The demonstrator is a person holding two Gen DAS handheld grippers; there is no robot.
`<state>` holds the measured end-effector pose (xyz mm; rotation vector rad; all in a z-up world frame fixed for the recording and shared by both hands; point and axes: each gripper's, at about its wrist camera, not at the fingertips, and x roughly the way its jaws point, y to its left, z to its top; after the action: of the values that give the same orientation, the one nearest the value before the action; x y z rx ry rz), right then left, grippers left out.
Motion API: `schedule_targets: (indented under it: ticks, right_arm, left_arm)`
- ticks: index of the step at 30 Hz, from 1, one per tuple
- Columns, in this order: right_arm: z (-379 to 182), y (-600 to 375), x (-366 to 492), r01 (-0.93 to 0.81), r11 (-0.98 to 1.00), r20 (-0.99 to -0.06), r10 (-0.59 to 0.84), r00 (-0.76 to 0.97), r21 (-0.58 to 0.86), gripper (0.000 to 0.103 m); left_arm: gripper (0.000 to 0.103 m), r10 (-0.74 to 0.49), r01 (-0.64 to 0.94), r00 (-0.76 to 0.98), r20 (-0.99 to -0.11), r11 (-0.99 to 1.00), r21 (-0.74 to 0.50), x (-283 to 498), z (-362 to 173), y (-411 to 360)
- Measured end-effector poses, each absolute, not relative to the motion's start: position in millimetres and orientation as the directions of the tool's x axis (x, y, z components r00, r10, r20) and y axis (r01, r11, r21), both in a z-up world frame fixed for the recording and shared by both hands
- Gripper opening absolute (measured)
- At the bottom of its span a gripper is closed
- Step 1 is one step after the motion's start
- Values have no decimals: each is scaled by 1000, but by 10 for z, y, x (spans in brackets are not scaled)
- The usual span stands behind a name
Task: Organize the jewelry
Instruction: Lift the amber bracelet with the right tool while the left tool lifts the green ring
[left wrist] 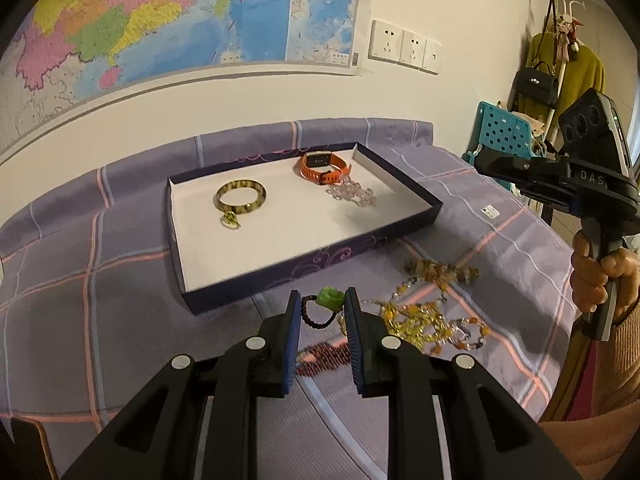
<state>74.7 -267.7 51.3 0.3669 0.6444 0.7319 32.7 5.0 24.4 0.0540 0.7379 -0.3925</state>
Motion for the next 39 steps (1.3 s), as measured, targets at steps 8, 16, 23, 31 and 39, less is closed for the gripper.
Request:
schedule_targets:
  ticks: [8, 16, 23, 31, 39]
  right_arm:
    - [124, -2490, 677, -475, 797, -613, 596, 519, 373, 37]
    - [-281, -2443, 678, -408, 883, -737, 433, 520, 231, 32]
    - [-289, -2337, 679, -408, 905, -758, 351, 550, 123, 10]
    - [41, -2563, 674, -430, 817, -605, 574, 551, 384, 9]
    - [352, -2506, 680, -487, 759, -517, 651, 556, 432, 9]
  left_arm:
    - [20, -335, 370, 668, -665, 924, -94, 336, 228, 58]
    - [20, -334, 369, 656, -677, 924, -99, 340, 180, 46]
    - [20, -338, 367, 649, -682, 924, -109, 340, 154, 43]
    - [20, -342, 363, 655, -673, 925, -116, 330, 187, 71]
    - [20, -349, 367, 661, -664, 922, -120, 337, 231, 57]
